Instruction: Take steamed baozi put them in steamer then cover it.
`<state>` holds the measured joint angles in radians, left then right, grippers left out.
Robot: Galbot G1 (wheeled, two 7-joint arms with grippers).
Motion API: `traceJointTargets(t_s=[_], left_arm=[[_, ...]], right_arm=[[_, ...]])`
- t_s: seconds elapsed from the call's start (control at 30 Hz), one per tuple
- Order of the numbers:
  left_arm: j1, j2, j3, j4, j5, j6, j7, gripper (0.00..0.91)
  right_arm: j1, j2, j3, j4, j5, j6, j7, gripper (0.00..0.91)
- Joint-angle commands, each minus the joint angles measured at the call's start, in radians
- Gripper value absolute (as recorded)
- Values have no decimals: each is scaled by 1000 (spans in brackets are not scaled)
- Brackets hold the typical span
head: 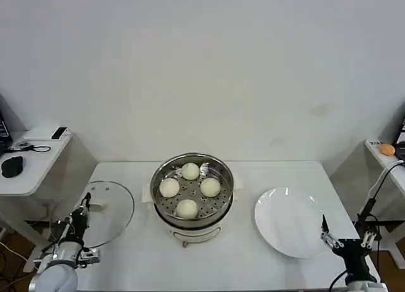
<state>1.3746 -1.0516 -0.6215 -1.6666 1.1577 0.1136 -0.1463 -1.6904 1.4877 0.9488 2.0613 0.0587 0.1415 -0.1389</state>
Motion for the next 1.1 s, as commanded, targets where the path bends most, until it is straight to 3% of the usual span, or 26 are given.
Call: traceJointTargets(t_s=[0.03,0.33,0.53,0.8,1.1], left_arm=[[97,19,-57,-318,-23,122,100,0],[29,89,22,-415,-100,208,219,0],[-30,89,93,-441,-85,250,228,0],[-112,30,199,-502,-29,306,324,0],[-225,-35,379,-410,-3,362,354,0]], right_arm=[[-2,-6,-4,-6,-8,2,-4,907],[-5,-16,-29,-28,-26,6,-10,907],[-4,-7,-74,-42,-60,9,-10,907],[3,-6,-96,-53,-97,18,-13,907],[9,45,-144,-79,-155,26,-9,907]])
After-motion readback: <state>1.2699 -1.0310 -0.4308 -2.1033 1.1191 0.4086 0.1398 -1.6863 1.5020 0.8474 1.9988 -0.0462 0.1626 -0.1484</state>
